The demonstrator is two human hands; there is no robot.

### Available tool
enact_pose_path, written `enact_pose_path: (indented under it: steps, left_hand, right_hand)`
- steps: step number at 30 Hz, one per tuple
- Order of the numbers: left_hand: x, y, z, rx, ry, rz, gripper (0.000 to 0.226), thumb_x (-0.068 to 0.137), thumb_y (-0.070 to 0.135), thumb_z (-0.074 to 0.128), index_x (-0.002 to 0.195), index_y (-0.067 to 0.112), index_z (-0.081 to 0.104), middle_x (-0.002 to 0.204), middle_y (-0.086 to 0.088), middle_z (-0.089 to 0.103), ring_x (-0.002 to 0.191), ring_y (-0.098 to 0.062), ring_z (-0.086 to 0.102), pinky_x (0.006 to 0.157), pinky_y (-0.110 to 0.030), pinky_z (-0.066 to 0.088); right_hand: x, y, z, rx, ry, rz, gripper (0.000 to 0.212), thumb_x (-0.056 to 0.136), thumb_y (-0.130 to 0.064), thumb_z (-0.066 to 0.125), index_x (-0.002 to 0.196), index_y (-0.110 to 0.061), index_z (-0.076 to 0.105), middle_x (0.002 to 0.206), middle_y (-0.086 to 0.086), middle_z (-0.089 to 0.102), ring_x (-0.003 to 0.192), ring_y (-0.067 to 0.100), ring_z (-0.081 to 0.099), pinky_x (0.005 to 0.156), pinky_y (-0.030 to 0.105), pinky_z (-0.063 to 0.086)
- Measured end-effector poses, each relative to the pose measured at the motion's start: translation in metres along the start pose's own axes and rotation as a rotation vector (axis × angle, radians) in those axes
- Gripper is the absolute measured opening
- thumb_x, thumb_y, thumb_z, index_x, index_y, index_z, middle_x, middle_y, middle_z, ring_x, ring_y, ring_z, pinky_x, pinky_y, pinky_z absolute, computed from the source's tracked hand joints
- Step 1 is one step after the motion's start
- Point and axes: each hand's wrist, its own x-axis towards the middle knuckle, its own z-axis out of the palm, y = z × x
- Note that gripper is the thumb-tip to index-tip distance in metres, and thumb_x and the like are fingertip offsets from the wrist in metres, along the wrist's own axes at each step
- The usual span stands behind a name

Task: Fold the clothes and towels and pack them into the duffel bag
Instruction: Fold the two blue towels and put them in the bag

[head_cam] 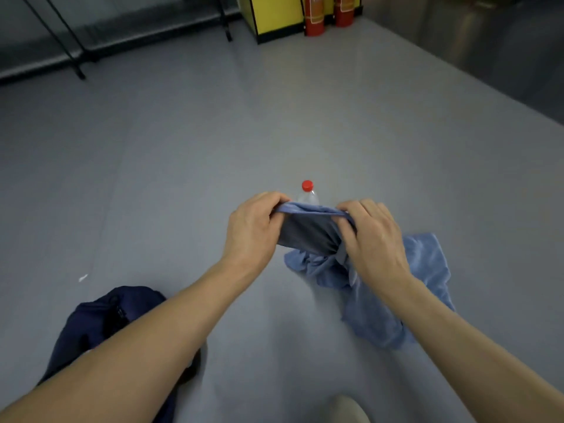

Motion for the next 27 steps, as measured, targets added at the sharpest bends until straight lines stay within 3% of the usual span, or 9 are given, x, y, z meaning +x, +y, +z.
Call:
enact_pose_path:
  steps: [5,11,16,22,27]
  left_hand:
    - [0.002,0.028,-0.071,-0.022,0.112,0.054,0.021,0.086,0.013,0.054,0.093,0.027,0.068,0.091,0.013,0.068,0.083,-0.007,0.058,0.073,-0.025,0.043]
    - [-0.008,0.04,-0.162,-0.105,0.28,0.053,0.022,0.088,0.01,0.055,0.092,0.024,0.071,0.086,0.016,0.066,0.079,0.001,0.056,0.069,-0.016,0.041]
    - [-0.019,0.025,-0.227,-0.054,0.389,0.038,0.025,0.087,0.008,0.054,0.094,0.023,0.072,0.089,0.013,0.067,0.085,-0.006,0.06,0.076,-0.029,0.047]
    - [-0.05,-0.001,-0.281,0.021,0.397,-0.002,0.024,0.089,0.011,0.057,0.091,0.03,0.072,0.089,0.015,0.067,0.088,-0.006,0.06,0.079,-0.025,0.046]
    - [-0.072,-0.033,-0.308,0.086,0.342,-0.103,0.012,0.091,0.023,0.064,0.085,0.033,0.07,0.082,0.019,0.065,0.082,0.001,0.057,0.072,-0.021,0.04]
  right_hand:
    - [0.025,-0.051,-0.046,-0.021,0.025,-0.129,0.013,0.1,-0.025,0.057,0.105,-0.018,0.067,0.095,0.0,0.064,0.088,0.024,0.054,0.077,0.034,0.044]
    - [0.048,-0.13,-0.082,-0.015,0.094,-0.279,0.013,0.1,-0.026,0.057,0.103,-0.018,0.067,0.092,0.0,0.061,0.084,0.021,0.048,0.074,0.023,0.029]
    - [0.063,-0.188,-0.089,-0.018,0.073,-0.377,0.019,0.1,-0.035,0.055,0.102,-0.021,0.067,0.091,-0.001,0.062,0.084,0.023,0.051,0.073,0.03,0.036]
    - [0.059,-0.228,-0.08,-0.079,-0.047,-0.512,0.019,0.094,-0.031,0.058,0.099,-0.018,0.07,0.085,0.004,0.064,0.079,0.032,0.056,0.068,0.035,0.04]
    - [0.054,-0.237,-0.071,-0.142,-0.136,-0.483,0.015,0.096,-0.024,0.06,0.093,-0.015,0.071,0.085,0.006,0.066,0.083,0.033,0.056,0.066,0.035,0.033]
